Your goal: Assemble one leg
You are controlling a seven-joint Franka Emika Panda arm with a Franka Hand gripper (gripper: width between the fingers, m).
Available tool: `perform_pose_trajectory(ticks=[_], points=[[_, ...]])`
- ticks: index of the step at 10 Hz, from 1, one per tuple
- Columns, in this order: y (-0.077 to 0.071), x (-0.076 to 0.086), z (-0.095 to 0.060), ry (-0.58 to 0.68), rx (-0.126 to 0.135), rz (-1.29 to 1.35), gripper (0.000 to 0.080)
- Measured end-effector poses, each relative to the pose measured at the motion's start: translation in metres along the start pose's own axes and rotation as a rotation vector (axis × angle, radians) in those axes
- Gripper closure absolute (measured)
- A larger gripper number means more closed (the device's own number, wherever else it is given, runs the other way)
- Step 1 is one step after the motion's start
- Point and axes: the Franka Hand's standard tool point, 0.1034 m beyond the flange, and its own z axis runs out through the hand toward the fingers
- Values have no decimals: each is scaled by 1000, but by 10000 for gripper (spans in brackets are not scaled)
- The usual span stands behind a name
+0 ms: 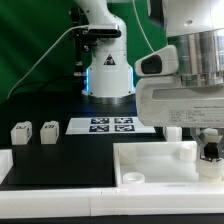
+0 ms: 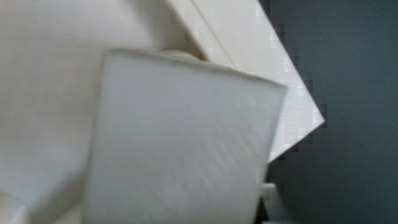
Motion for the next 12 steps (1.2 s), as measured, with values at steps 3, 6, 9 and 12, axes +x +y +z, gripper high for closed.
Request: perform_pose_trajectory(ticks=[3,6,9,12], points=[[-2,-1,1,4,10,155,796],[-8,-7,1,8,-4,-34,660],[-19,-9,-8,10,-20,-481,483],[-19,-9,-7,10,-34,-790,200]])
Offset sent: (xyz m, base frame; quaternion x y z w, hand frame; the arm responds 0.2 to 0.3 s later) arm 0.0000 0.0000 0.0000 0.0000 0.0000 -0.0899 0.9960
